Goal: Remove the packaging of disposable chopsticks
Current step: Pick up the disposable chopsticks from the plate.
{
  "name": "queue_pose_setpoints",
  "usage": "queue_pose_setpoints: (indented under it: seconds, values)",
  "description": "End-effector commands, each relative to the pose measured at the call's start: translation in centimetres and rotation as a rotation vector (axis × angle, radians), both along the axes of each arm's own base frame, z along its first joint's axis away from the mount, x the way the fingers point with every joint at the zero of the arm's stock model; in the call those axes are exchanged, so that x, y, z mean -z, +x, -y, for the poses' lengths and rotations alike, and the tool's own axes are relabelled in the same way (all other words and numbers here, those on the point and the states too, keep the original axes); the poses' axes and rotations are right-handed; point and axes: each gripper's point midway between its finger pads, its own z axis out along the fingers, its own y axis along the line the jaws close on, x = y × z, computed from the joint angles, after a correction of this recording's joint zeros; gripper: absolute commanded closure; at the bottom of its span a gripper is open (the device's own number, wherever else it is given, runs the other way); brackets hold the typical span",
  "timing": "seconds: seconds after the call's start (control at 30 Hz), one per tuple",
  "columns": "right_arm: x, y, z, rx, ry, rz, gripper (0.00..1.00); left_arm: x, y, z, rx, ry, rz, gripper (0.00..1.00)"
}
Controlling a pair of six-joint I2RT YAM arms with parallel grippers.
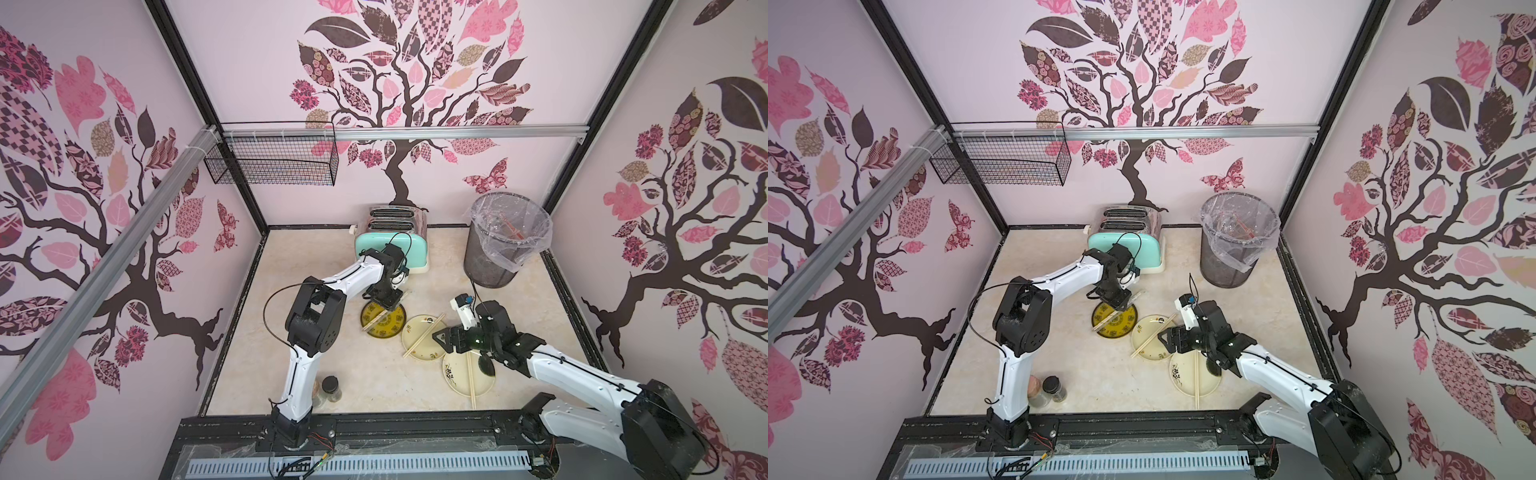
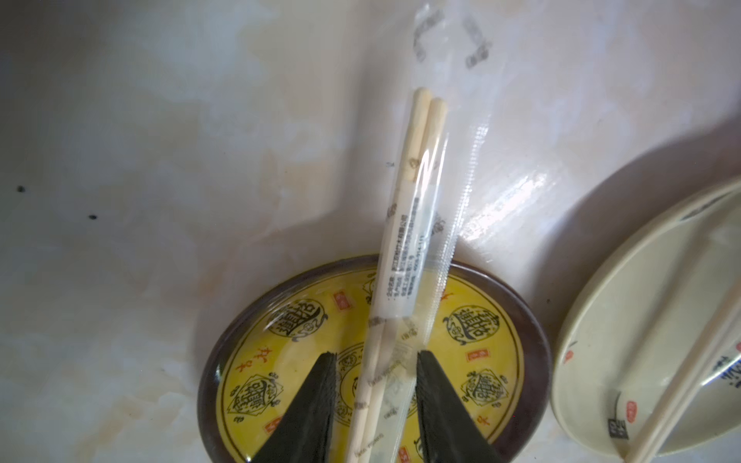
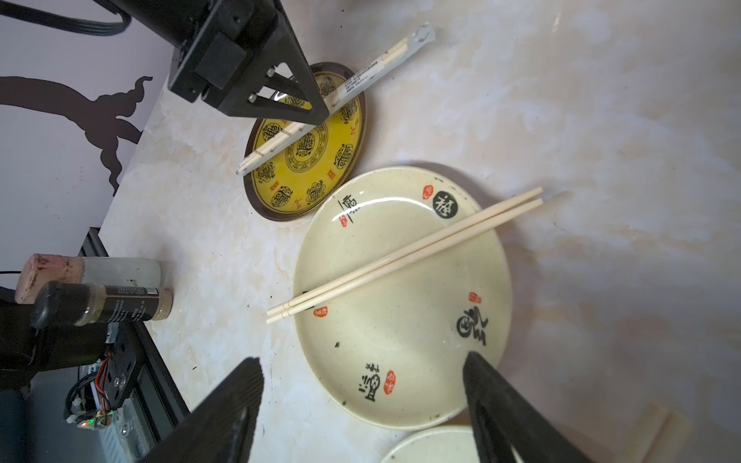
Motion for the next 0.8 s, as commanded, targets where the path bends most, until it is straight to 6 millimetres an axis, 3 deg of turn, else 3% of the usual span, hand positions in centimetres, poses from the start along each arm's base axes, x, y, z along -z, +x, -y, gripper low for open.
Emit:
queue_pose_setpoints:
  seconds: [0.0, 0.27, 0.53, 0.7, 0.77]
  values:
    - [-0.48, 0.16, -0.37, -0.014, 0.002, 0.014, 0.19, 0.44, 0.07, 0.04, 0.012, 0.009, -0.010, 0.66]
    - [-0.44, 0.18, -0.28, -0.009, -0.002, 0.016, 0.18, 0.59, 0.02, 0.31, 0.005, -0.005, -0.018, 0.88]
    - [-0.44, 0.10, -0.33, -0.013, 0.000, 0.017, 0.18, 1.20, -0.43, 0.50, 0.008, -0.012, -0.045, 0.88]
    - [-0.65, -0.05, -0.49, -0.023, 0.012, 0.019, 0.18, 1.05, -0.47, 0.58, 0.005, -0.017, -0.044, 1.00]
    - [-0.83, -0.10, -0.58, -0.028, 0.021, 0.024, 0.18, 0.69, -0.36, 0.71, 0.003, -0.028, -0.038, 1.00]
